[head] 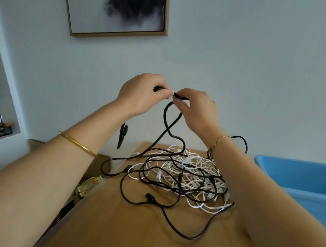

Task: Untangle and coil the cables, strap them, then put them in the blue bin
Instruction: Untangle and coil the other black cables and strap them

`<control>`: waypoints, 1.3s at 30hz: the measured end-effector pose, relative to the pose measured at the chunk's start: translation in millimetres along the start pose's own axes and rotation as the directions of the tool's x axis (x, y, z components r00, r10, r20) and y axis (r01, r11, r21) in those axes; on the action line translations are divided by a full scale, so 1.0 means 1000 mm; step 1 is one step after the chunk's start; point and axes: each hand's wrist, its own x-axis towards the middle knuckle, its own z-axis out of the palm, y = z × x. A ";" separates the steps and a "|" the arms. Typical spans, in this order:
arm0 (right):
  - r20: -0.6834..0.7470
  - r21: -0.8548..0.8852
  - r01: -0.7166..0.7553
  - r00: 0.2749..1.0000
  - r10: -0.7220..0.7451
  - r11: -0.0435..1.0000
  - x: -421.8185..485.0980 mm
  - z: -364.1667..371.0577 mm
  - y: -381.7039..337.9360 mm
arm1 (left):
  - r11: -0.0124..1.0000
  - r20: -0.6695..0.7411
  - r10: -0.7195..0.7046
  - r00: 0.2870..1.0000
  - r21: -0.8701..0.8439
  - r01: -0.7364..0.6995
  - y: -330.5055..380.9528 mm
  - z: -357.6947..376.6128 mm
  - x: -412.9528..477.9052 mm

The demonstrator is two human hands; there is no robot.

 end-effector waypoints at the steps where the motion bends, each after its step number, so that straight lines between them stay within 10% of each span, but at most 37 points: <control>1: -0.033 0.053 -0.030 0.999 0.032 0.998 0.002 0.002 -0.001 | 0.998 0.011 -0.008 1.000 -0.057 0.008 -0.001 0.001 -0.002; 6: -0.170 0.446 -0.221 0.930 0.325 0.867 0.007 0.006 0.015 | 0.877 0.135 -0.151 0.979 -0.439 0.196 -0.015 0.001 -0.015; 12: -0.130 0.572 -0.400 0.818 0.561 0.716 -0.001 0.011 0.037 | 0.767 0.464 -0.253 0.849 -0.438 0.469 -0.024 0.009 -0.038; 17: -0.041 -0.081 -0.362 0.932 0.360 0.928 -0.009 0.015 0.035 | 0.749 0.270 -0.341 0.901 -0.500 0.434 -0.024 0.010 -0.025; 23: -0.067 -0.283 0.025 0.997 -0.046 0.959 -0.007 0.015 0.004 | 0.742 0.404 -0.273 0.873 -0.489 0.459 -0.011 0.009 -0.015; 32: -0.272 0.071 -0.110 0.954 0.125 0.991 0.022 -0.007 0.015 | 0.657 0.425 -0.233 0.875 -0.594 0.464 -0.045 0.013 -0.042; 39: -0.174 0.134 -0.248 0.947 0.269 0.959 0.042 0.002 0.024 | 0.141 0.412 -0.165 0.896 -0.890 0.435 -0.039 0.007 -0.036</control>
